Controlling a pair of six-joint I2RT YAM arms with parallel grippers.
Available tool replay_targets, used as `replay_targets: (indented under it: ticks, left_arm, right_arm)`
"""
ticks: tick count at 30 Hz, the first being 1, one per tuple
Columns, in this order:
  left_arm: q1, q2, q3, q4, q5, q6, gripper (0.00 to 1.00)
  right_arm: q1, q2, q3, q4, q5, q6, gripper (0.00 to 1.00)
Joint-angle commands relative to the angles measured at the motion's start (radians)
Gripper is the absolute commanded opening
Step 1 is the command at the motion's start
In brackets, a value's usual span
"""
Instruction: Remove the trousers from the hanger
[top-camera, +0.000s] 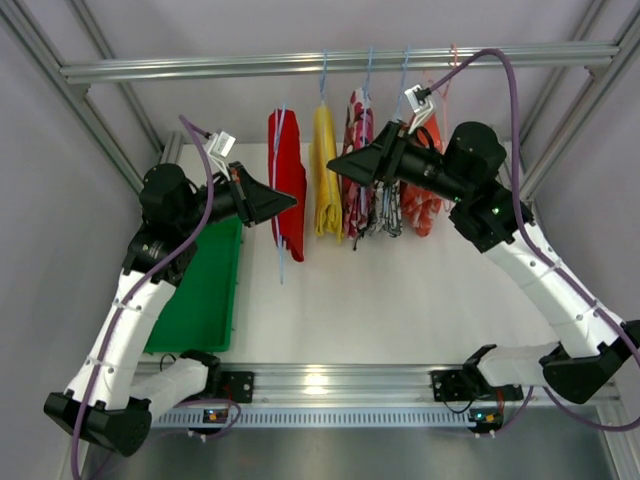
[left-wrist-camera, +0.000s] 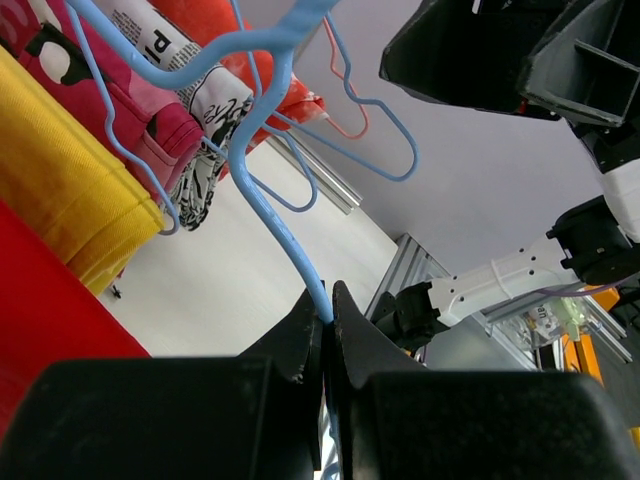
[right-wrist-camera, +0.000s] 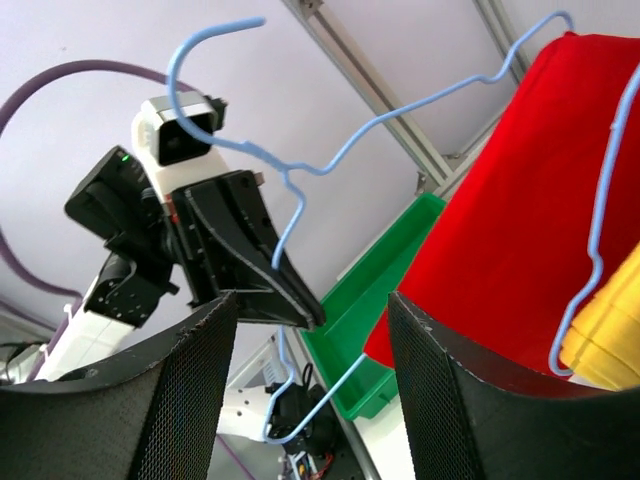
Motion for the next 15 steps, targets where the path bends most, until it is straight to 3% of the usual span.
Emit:
replay_targets:
  ticks: [1,15]
  left_arm:
    - [-0.002,-0.042,0.051,0.229,-0.002,0.096,0.0]
    - [-0.002,-0.025,0.091,0.24,-0.011,0.059,0.0]
  right_arm:
    - [0.051,-0.014,0.018,0.051,0.021,0.005,0.6]
    - [0.154,0.185,0.079,0.163,0.069,0.154,0.57]
